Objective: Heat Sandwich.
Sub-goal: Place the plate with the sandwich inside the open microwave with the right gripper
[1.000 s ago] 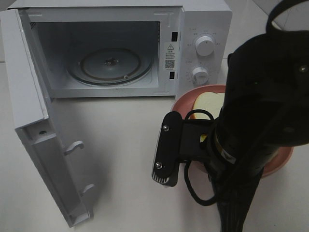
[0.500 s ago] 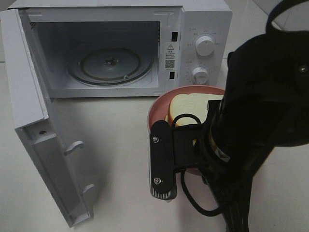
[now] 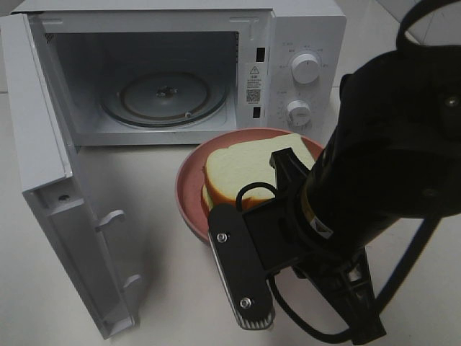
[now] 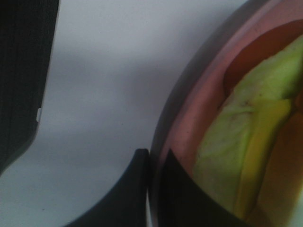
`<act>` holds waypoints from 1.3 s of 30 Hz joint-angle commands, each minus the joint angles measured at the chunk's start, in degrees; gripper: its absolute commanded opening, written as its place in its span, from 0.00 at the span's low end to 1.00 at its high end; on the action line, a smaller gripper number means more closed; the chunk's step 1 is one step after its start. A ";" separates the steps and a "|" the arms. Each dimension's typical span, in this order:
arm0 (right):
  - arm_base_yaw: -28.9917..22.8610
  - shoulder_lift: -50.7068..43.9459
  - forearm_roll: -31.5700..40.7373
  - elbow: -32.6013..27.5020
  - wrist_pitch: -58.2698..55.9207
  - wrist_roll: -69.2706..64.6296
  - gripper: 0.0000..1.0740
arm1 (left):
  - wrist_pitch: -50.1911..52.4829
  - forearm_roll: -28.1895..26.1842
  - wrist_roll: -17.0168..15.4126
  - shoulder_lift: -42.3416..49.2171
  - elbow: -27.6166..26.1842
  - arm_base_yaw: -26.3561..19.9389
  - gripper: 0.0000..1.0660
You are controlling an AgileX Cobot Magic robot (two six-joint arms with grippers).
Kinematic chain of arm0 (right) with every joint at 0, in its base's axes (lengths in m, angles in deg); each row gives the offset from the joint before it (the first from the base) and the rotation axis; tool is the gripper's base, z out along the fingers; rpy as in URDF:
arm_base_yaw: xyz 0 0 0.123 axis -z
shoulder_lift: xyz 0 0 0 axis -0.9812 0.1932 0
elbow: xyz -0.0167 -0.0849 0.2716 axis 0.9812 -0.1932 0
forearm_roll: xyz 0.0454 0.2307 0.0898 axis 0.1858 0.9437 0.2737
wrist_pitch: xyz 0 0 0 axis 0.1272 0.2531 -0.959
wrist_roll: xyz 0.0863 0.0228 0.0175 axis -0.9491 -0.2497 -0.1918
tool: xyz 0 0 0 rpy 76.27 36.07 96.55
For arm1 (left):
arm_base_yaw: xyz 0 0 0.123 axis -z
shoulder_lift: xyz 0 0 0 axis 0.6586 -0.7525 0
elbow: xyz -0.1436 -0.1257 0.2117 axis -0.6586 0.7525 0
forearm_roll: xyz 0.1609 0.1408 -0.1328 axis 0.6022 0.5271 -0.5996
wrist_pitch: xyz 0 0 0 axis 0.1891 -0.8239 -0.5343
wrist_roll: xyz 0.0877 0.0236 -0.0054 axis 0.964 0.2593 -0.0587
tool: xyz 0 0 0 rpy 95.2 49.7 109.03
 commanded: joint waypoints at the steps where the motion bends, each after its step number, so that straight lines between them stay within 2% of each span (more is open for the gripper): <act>1: 1.38 -0.46 1.20 0.17 2.23 5.96 0.02 | 0.23 -0.11 -0.46 1.55 0.11 -0.06 0.94; 5: 5.21 -0.46 4.24 0.17 3.38 15.47 0.02 | 0.23 -0.11 -0.46 1.55 0.11 -0.06 0.94; 11: 7.96 -0.46 4.58 0.17 3.50 27.16 0.02 | 0.23 -0.11 -0.46 1.55 0.11 -0.06 0.94; 13: 9.85 -0.46 7.33 0.17 5.04 32.54 0.02 | 0.23 -0.11 -0.46 1.55 0.11 -0.06 0.94; 23: 14.73 -0.46 13.75 0.17 8.02 44.12 0.02 | 0.23 -0.11 -0.46 1.55 0.11 -0.06 0.94; 29: 15.58 -0.40 17.36 1.43 7.51 50.42 0.02 | 0.23 -0.11 -0.46 1.55 0.11 -0.06 0.94; 39: 15.58 4.47 19.14 8.94 5.33 51.11 0.00 | 0.23 -0.11 -0.46 1.55 0.11 -0.06 0.94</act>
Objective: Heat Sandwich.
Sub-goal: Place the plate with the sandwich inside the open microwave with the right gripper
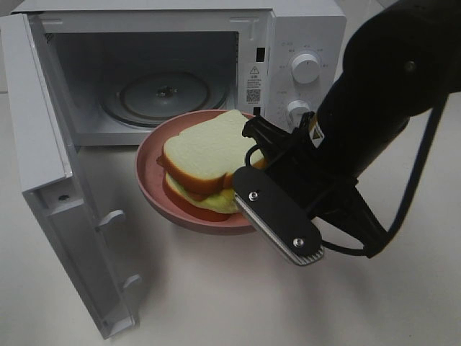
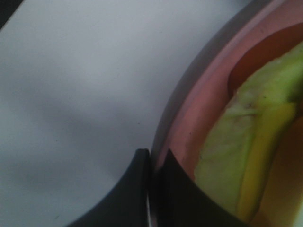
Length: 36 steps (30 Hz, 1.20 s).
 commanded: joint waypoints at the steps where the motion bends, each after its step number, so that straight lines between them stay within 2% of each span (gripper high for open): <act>1: 0.34 1.60 0.52 2.81 0.23 0.86 0.00 | 0.23 -0.11 -0.46 1.55 0.11 -0.06 0.94; 8: 0.34 4.98 0.52 6.88 0.17 1.38 0.00 | 0.23 -0.11 -0.46 1.55 0.11 -0.06 0.94; 18: 2.98 10.66 0.80 13.75 -0.57 2.81 0.00 | 0.23 -0.11 -0.46 1.55 0.11 -0.06 0.94; 32: 2.98 17.07 0.86 23.43 -4.81 3.21 0.00 | 0.23 -0.11 -0.46 1.55 0.11 -0.06 0.94; 36: 2.98 18.96 3.32 26.53 -6.07 3.44 0.00 | 0.23 -0.11 -0.46 1.55 0.11 -0.06 0.94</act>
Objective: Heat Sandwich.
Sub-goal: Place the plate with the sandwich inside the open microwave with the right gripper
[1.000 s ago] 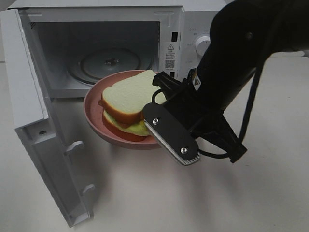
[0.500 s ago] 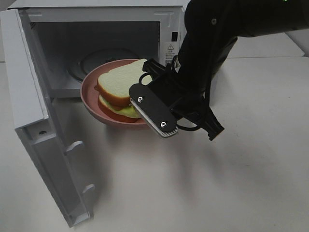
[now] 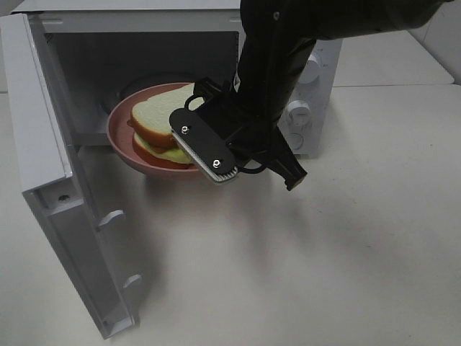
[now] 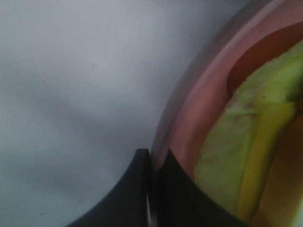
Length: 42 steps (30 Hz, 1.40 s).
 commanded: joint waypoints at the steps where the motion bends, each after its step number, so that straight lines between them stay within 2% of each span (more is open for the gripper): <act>1: 0.29 0.63 1.89 1.95 0.06 0.86 0.00 | 0.23 -0.11 -0.46 1.55 0.11 -0.06 0.94; 11: 0.29 4.76 3.38 7.56 -2.92 0.34 0.00 | 0.23 -0.11 -0.46 1.55 0.11 -0.06 0.94; 42: 0.46 16.39 1.66 25.61 -4.81 -4.81 0.00 | 0.23 -0.11 -0.46 1.55 0.11 -0.06 0.94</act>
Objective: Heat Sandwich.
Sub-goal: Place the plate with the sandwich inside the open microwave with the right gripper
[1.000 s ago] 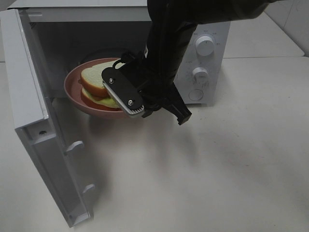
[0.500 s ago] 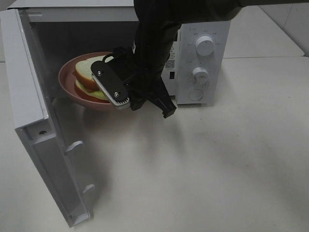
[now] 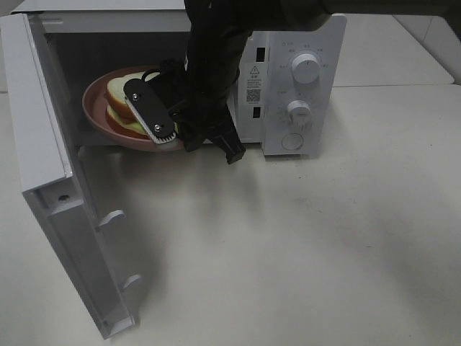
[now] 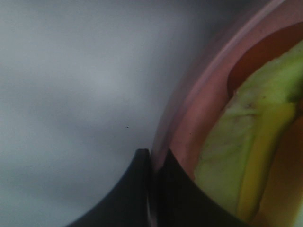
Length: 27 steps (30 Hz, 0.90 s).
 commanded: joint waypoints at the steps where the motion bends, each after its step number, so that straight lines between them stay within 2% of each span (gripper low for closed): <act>1: 0.52 1.03 0.11 2.18 0.74 -0.74 0.00 | 0.23 -0.11 -0.46 1.55 0.11 -0.06 0.94; 27: 1.03 10.26 -1.43 15.93 -2.12 -3.50 0.00 | 0.23 -0.11 -0.46 1.55 0.11 -0.06 0.94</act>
